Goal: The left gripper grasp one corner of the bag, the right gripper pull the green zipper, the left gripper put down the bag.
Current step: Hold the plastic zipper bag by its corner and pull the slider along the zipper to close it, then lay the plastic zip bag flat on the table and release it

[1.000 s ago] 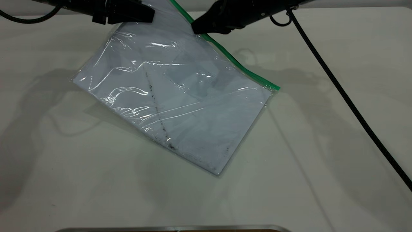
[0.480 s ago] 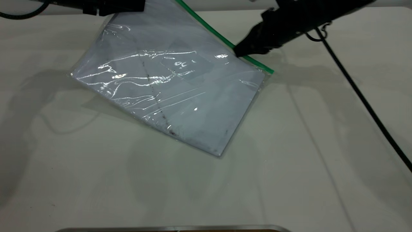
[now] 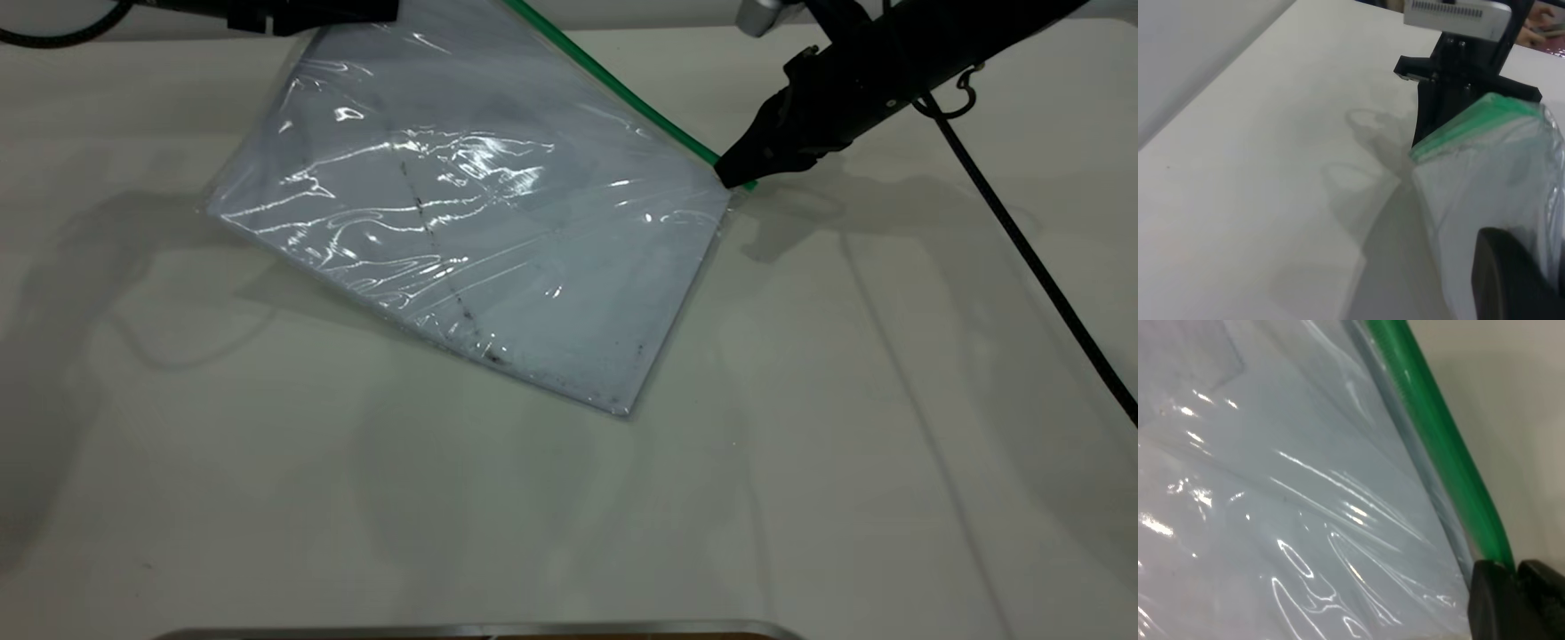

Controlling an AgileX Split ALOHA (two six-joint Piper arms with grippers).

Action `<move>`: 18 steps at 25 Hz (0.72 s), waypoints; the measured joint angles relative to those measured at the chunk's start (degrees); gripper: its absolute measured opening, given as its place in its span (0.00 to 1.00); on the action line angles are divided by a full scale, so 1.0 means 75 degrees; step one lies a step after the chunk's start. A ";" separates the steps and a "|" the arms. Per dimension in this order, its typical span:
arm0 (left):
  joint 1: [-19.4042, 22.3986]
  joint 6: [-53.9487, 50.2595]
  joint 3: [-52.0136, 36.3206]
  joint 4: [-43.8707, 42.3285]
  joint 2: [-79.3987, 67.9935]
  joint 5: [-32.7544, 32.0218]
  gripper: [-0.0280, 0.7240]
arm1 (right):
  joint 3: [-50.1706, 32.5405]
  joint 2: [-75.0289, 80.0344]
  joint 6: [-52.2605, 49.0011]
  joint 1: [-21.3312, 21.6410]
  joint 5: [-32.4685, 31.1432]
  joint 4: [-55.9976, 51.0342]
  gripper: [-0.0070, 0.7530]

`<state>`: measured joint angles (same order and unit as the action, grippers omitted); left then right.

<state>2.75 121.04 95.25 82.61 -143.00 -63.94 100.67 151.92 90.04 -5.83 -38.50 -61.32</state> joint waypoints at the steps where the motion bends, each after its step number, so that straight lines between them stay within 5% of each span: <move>1: 0.0000 0.0000 0.0000 0.0000 0.0000 0.0000 0.10 | 0.0000 -0.0007 -0.0075 0.0017 -0.0065 0.0031 0.08; 6: 0.0036 -0.0165 0.0000 -0.0008 0.0000 -0.0015 0.10 | 0.0000 -0.0014 -0.0494 0.0076 -0.0052 0.0216 0.17; 11: 0.0026 -0.0993 0.0000 -0.0173 0.0000 0.0107 0.10 | -0.0067 -0.0431 -0.0606 0.0140 -0.0003 0.0024 0.50; 14: -0.0173 -0.1534 0.0023 -0.0447 -0.0058 0.0648 0.12 | -0.0067 -0.1139 -0.0606 0.0116 -0.0592 -0.0204 0.65; 18: -0.0646 -0.2571 0.0023 -0.0731 -0.0233 0.1598 0.23 | -0.0067 -0.2459 -0.0816 0.0099 -0.1931 -0.0413 0.69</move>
<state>-2.10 101.77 95.42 77.13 -144.75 -51.96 100.16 133.47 83.91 -5.09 -52.98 -64.42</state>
